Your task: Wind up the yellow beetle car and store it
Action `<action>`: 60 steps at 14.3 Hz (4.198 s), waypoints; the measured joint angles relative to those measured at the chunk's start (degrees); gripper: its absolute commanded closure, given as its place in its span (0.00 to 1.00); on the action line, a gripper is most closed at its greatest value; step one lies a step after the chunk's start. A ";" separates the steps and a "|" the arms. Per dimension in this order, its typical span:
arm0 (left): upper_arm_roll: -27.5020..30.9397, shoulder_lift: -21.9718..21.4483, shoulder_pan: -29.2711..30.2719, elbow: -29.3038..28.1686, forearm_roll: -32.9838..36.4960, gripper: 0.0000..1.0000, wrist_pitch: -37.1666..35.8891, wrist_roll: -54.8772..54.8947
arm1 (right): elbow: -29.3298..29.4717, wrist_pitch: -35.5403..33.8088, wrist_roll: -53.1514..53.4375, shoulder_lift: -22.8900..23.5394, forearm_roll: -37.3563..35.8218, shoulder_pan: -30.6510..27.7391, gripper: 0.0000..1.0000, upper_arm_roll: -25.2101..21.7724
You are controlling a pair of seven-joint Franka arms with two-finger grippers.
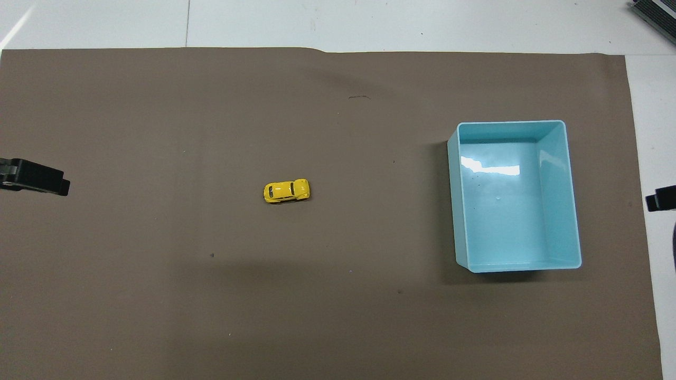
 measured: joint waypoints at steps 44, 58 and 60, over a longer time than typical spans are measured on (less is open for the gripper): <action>-1.44 13.71 -22.78 -26.39 -2.70 0.00 52.90 57.11 | -3.62 4.62 -2.37 2.99 0.09 3.19 0.00 0.50; -1.24 20.60 -26.51 -26.39 -2.66 1.00 56.38 47.77 | -3.65 4.62 -5.71 2.95 0.09 1.96 0.03 0.41; -1.24 20.46 -26.52 -26.32 -2.66 1.00 55.49 47.76 | -3.65 4.62 -5.71 2.94 0.09 1.96 0.08 0.41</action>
